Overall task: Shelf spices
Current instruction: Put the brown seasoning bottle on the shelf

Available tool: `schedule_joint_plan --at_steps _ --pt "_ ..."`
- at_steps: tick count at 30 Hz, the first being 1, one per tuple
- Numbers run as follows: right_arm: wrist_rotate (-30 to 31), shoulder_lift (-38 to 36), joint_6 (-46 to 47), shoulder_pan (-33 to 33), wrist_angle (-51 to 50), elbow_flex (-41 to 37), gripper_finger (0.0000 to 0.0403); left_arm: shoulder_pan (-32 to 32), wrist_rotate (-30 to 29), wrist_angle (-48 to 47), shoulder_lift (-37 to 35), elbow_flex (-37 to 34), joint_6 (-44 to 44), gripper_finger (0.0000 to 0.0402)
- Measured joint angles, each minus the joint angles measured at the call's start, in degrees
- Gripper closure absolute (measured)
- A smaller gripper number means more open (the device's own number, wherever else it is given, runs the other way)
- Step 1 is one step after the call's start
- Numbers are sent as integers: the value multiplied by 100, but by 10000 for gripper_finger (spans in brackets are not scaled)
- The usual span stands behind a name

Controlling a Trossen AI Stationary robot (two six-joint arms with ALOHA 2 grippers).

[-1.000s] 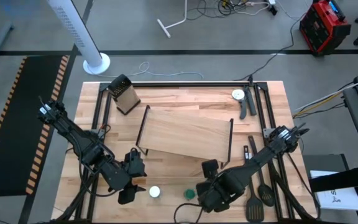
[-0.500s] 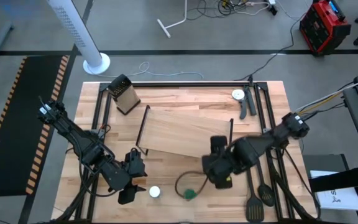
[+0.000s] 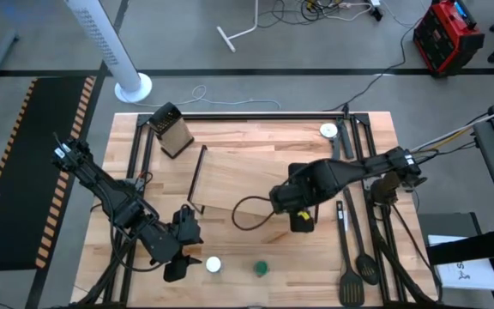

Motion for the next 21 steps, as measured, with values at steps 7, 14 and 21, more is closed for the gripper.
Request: schedule_joint_plan --at_steps 7,14,21 --pt "-268 2 54 -282 -23 0 143 -13 2 0 0 0 13 144" --pt "-305 7 50 -347 -115 -15 146 -101 2 -4 0 0 13 144" --pt "-307 7 104 -347 -117 -296 106 -147 2 -4 0 0 -68 144"
